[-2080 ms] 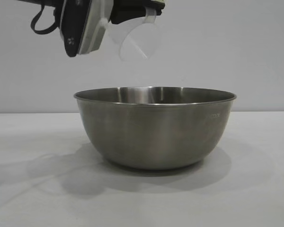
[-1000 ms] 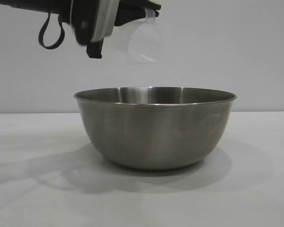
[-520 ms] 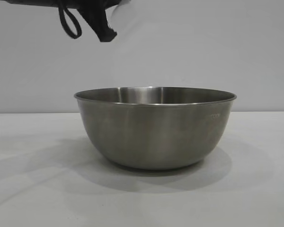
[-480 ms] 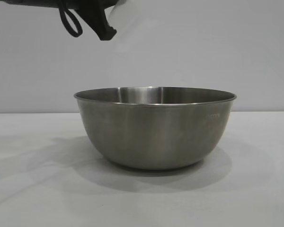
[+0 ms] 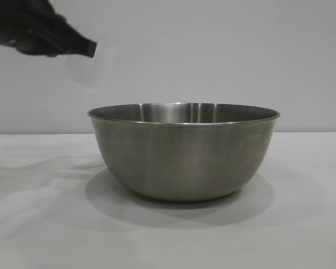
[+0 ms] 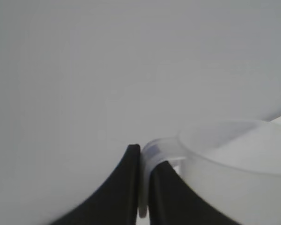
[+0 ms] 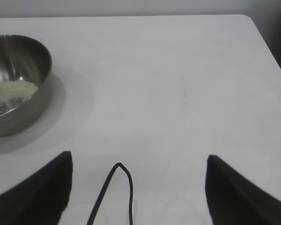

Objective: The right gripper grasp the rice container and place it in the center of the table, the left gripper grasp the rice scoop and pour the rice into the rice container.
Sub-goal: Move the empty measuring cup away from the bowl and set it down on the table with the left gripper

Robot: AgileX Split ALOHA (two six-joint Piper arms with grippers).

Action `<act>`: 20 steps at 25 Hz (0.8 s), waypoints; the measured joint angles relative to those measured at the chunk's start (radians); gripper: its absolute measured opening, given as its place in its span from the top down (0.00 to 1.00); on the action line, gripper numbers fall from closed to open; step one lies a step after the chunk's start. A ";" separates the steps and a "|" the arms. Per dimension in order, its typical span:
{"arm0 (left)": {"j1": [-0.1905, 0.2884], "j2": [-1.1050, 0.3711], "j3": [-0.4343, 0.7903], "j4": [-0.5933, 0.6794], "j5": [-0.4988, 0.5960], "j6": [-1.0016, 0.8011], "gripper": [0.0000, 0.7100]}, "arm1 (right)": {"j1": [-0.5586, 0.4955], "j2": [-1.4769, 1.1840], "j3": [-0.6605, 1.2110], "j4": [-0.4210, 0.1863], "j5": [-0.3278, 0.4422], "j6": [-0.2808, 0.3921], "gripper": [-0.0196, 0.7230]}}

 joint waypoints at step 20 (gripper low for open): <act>0.000 0.171 0.106 -0.106 0.000 -0.124 1.00 | 0.000 0.000 0.000 0.000 0.000 0.000 0.26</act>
